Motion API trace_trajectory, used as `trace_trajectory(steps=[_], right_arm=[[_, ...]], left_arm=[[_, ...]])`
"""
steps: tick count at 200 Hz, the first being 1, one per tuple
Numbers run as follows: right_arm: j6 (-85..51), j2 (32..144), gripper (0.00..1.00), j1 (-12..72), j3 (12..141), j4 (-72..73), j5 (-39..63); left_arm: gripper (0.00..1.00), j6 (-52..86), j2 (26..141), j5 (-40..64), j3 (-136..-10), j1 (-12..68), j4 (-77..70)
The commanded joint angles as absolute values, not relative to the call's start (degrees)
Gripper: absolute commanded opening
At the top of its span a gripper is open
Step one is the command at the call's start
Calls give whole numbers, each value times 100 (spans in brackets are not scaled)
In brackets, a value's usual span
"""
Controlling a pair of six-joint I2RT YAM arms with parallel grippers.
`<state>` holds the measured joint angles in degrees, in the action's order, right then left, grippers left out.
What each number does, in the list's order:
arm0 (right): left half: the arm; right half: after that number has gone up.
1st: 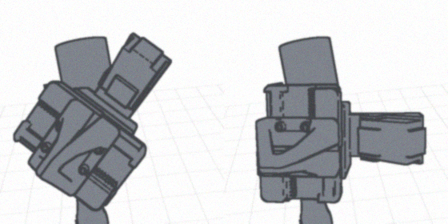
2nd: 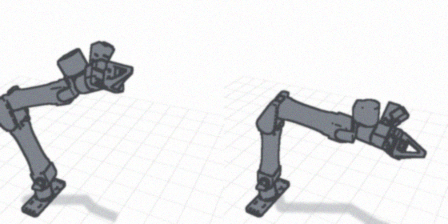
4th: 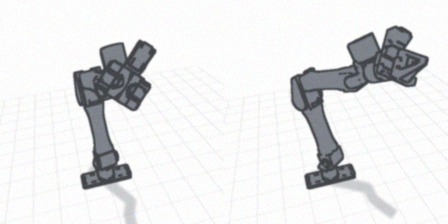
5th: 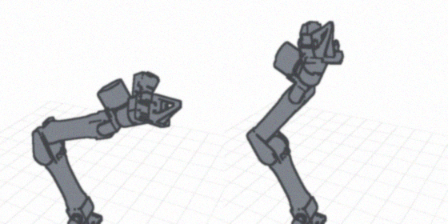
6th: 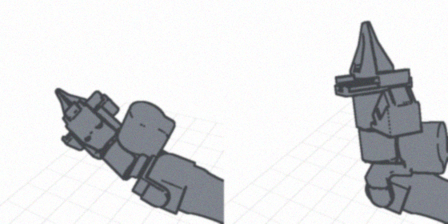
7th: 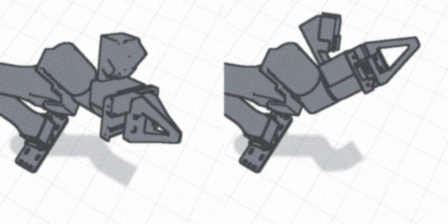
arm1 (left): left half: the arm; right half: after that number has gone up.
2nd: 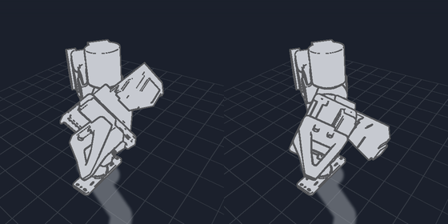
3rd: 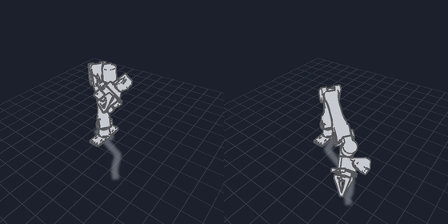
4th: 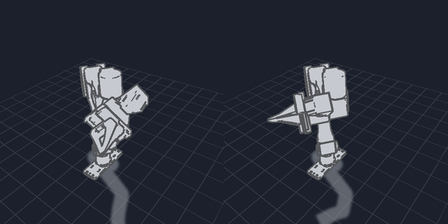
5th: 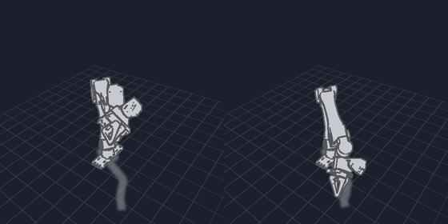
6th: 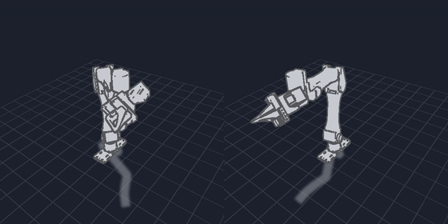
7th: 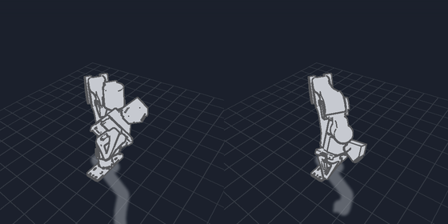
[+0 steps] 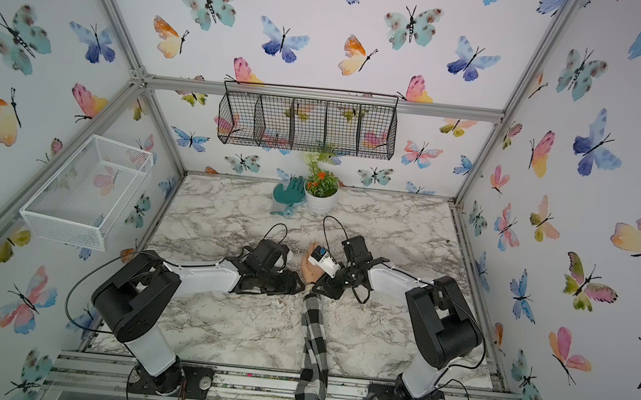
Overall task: Take off the watch
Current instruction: Untie the watch from the hand.
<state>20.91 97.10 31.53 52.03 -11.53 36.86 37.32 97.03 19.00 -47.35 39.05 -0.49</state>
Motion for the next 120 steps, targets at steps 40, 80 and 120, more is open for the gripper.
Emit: trace_trajectory(steps=[40, 80, 120], right_arm=[[1802, 9539, 20, 3173, 5065, -1449, 3425], [1489, 9184, 13, 3129, 4957, -1217, 3248], [1253, 8953, 8, 3111, 4862, -1093, 2533]], left_arm=[[64, 3674, 9929, 1775, -4692, 3876, 246], [64, 3663, 9928, 1784, -4668, 3876, 254], [64, 3673, 9926, 1784, -4623, 3876, 220]])
